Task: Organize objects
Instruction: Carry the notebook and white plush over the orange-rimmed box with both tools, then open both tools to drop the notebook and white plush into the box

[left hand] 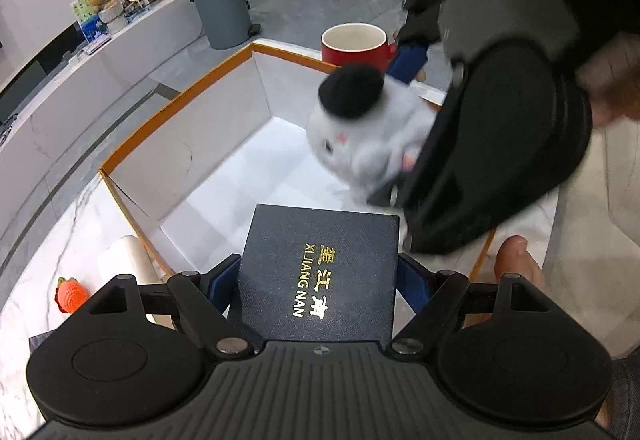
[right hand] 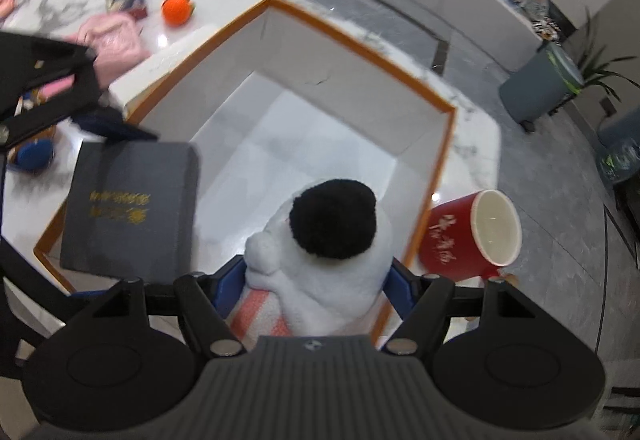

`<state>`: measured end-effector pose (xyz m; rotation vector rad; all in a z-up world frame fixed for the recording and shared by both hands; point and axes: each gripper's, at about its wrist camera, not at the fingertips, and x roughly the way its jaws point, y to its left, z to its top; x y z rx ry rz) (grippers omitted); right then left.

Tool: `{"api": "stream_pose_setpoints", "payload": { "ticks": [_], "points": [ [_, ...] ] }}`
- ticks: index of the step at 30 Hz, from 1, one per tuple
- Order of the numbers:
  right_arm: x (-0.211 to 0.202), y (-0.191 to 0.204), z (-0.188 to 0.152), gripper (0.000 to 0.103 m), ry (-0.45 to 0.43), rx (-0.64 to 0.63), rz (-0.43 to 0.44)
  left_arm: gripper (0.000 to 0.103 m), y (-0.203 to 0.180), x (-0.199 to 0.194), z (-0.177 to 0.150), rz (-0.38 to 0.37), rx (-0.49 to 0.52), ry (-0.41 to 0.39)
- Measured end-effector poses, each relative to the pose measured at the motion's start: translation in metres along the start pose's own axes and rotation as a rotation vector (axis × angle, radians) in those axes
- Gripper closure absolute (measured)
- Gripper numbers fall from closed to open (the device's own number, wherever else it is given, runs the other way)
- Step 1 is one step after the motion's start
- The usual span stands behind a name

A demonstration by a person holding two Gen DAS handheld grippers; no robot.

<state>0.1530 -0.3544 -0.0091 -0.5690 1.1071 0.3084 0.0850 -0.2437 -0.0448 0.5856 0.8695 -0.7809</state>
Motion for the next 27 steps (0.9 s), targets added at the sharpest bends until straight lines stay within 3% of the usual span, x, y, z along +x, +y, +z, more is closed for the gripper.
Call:
{"api": "stream_pose_setpoints", "payload": {
  "ticks": [5, 14, 27],
  "points": [
    [0.017, 0.012, -0.001, 0.030, 0.032, -0.031, -0.007, 0.011, -0.004, 0.017, 0.000, 0.004, 0.034, 0.047],
    [0.043, 0.005, -0.004, 0.030, 0.075, 0.006, 0.020, 0.010, 0.015, 0.031, -0.003, -0.043, -0.061, 0.082],
    [0.060, 0.004, -0.009, 0.030, 0.129, 0.024, 0.052, 0.011, 0.015, 0.033, -0.003, -0.066, -0.055, 0.118]
  ]
}}
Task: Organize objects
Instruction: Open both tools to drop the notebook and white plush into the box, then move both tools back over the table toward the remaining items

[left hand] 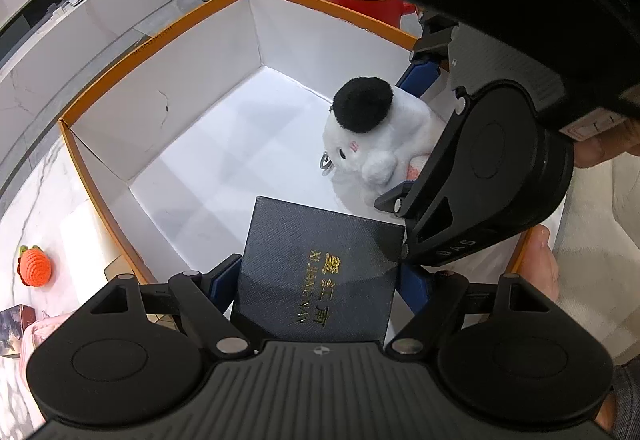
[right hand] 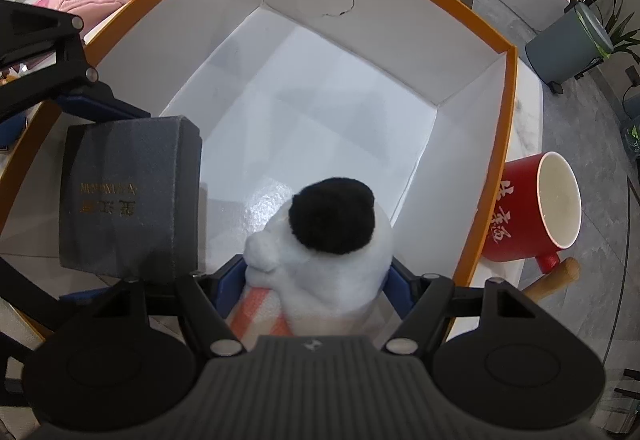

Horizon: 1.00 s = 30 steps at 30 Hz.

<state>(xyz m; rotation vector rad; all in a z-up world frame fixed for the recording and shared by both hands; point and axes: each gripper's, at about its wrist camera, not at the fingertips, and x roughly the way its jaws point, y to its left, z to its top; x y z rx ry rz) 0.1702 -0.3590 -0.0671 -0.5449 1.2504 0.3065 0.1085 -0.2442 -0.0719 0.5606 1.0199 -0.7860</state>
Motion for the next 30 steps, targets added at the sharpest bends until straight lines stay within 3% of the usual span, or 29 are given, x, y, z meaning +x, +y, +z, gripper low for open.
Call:
{"api": "stream_pose_setpoints", "payload": {
  "ticks": [10, 14, 21, 26, 30],
  "points": [
    [-0.010, -0.006, 0.001, 0.020, -0.003, 0.003, -0.033, 0.007, 0.000, 0.000, 0.001, -0.005, -0.022, 0.002],
    [-0.029, -0.009, 0.005, 0.020, -0.017, -0.001, -0.053, 0.003, 0.000, -0.020, 0.000, -0.026, -0.053, -0.037],
    [-0.085, -0.008, 0.019, 0.020, -0.160, 0.076, -0.029, 0.000, 0.032, -0.074, 0.019, 0.003, -0.081, -0.155],
    [-0.118, 0.016, 0.038, 0.020, -0.282, 0.108, 0.008, 0.000, 0.066, -0.102, -0.004, 0.034, -0.132, -0.199],
    [-0.128, 0.046, 0.062, 0.020, -0.323, 0.089, 0.040, 0.000, 0.087, -0.116, -0.027, 0.057, -0.159, -0.204]
  ]
}}
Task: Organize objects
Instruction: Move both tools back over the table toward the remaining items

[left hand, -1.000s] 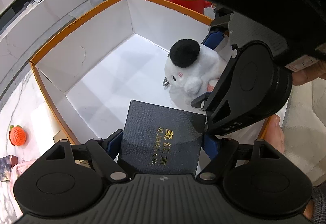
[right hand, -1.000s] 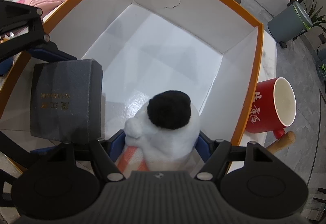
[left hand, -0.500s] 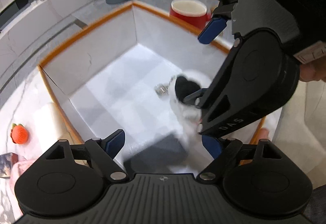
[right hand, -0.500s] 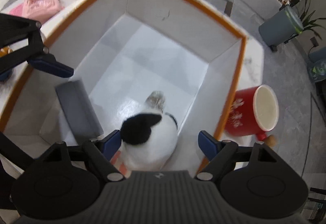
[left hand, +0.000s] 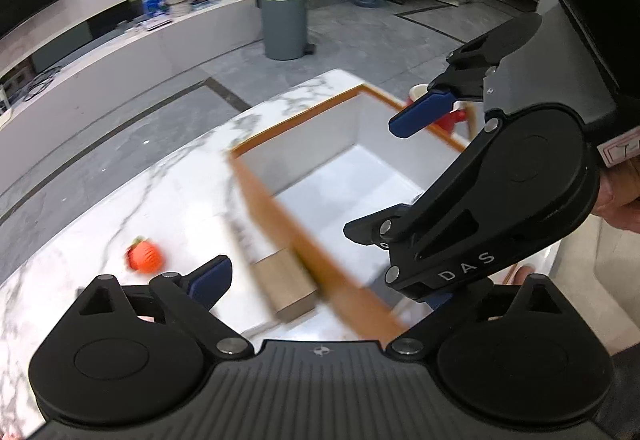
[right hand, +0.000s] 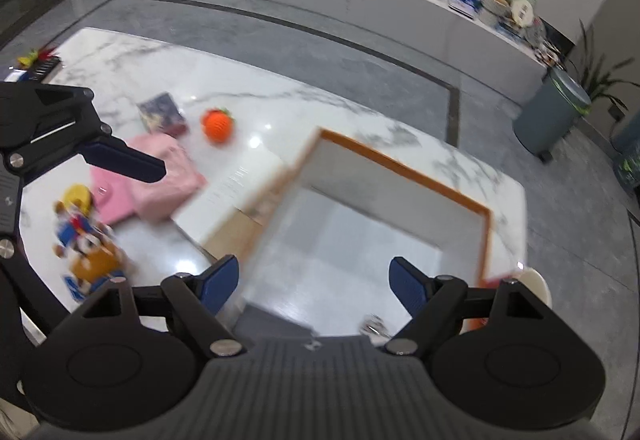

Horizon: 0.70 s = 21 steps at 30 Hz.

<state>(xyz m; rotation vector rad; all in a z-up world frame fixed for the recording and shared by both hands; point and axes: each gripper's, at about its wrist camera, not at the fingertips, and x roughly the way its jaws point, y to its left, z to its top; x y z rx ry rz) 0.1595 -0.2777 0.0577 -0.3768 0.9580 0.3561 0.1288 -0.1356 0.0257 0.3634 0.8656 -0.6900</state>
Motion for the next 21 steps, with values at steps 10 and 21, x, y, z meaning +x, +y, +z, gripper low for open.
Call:
{"api": "stream_pose_setpoints", "payload": {
  "ticks": [10, 21],
  "points": [
    [0.036, 0.074, 0.040, 0.020, 0.005, -0.074, 0.061, 0.000, 0.056, -0.026, -0.051, 0.067, -0.070, 0.037],
    [0.091, 0.128, 0.054, 0.020, 0.067, -0.130, 0.103, 0.000, 0.079, -0.025, -0.122, -0.009, 0.154, 0.066]
  ]
}}
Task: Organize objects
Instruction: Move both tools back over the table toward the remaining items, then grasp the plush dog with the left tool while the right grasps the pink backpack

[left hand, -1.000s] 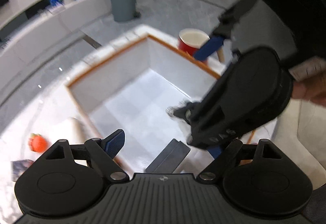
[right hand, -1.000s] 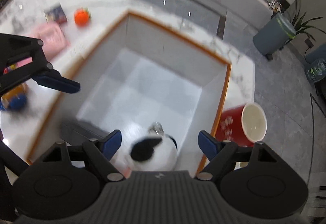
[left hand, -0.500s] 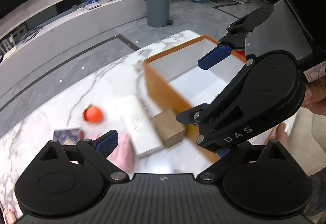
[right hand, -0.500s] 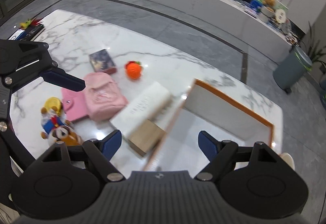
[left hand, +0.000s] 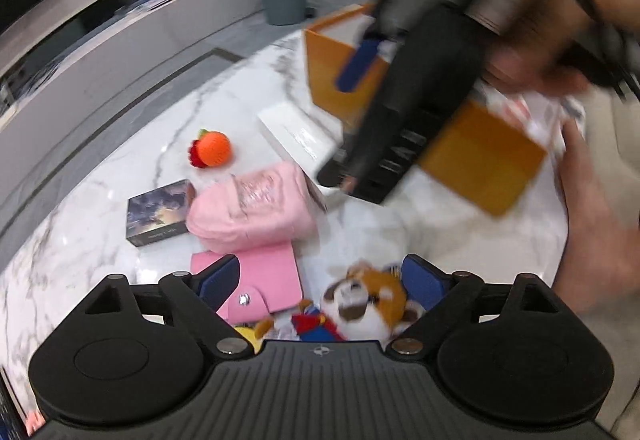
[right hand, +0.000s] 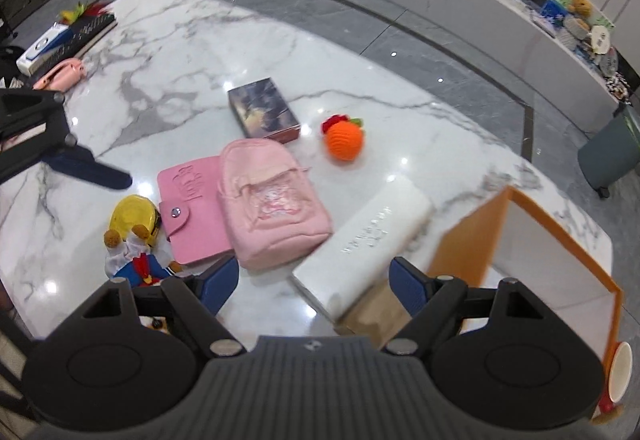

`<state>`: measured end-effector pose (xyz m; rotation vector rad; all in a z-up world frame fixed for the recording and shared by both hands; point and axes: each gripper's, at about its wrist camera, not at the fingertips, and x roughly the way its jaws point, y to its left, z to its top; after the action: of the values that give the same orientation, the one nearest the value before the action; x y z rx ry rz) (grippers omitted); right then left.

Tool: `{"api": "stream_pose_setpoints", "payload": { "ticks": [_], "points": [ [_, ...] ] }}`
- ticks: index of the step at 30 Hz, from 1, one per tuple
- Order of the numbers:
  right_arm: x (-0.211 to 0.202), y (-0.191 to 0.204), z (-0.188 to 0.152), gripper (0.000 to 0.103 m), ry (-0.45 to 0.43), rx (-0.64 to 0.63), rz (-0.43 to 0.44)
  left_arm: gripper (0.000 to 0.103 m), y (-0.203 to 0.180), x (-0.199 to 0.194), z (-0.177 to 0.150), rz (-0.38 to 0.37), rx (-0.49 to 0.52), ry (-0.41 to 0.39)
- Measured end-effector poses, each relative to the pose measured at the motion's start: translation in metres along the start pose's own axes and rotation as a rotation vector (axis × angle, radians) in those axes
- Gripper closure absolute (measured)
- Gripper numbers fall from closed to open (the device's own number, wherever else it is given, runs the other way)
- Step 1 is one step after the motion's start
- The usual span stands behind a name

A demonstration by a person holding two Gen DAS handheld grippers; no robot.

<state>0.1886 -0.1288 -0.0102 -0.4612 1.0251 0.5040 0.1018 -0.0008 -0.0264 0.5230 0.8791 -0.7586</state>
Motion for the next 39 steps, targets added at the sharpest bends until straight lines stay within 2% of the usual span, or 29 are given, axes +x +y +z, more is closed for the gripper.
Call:
{"api": "stream_pose_setpoints", "payload": {
  "ticks": [5, 11, 13, 15, 23, 32, 34, 36, 39],
  "points": [
    [0.023, 0.017, 0.007, 0.020, 0.023, -0.027, 0.021, 0.006, -0.010, 0.023, -0.018, -0.055, 0.121, 0.015],
    [0.046, 0.037, 0.014, 0.020, 0.037, -0.069, 0.047, 0.008, -0.023, 0.051, -0.032, -0.077, 0.192, 0.043],
    [0.053, 0.043, 0.014, 0.030, 0.050, -0.090, 0.059, 0.008, -0.022, 0.057, -0.035, -0.101, 0.178, 0.040],
    [0.060, 0.049, 0.014, 0.034, 0.068, -0.115, 0.062, 0.008, -0.023, 0.063, -0.038, -0.107, 0.167, 0.043],
    [0.075, 0.059, 0.015, 0.034, 0.046, -0.178, 0.027, 0.009, -0.027, 0.061, -0.040, -0.112, 0.188, 0.038],
    [0.083, 0.066, 0.016, 0.041, 0.043, -0.219, -0.002, 0.009, -0.034, 0.053, -0.055, -0.108, 0.210, 0.079],
    [0.085, 0.068, 0.015, 0.052, 0.044, -0.236, -0.027, 0.011, -0.035, 0.057, -0.057, -0.094, 0.195, 0.098],
    [0.086, 0.068, 0.014, 0.061, 0.038, -0.238, -0.054, 0.022, -0.036, 0.064, -0.058, -0.076, 0.172, 0.124],
    [0.085, 0.068, 0.011, 0.066, 0.023, -0.222, -0.073, 0.024, -0.035, 0.069, -0.063, -0.098, 0.114, 0.115]
  ]
}}
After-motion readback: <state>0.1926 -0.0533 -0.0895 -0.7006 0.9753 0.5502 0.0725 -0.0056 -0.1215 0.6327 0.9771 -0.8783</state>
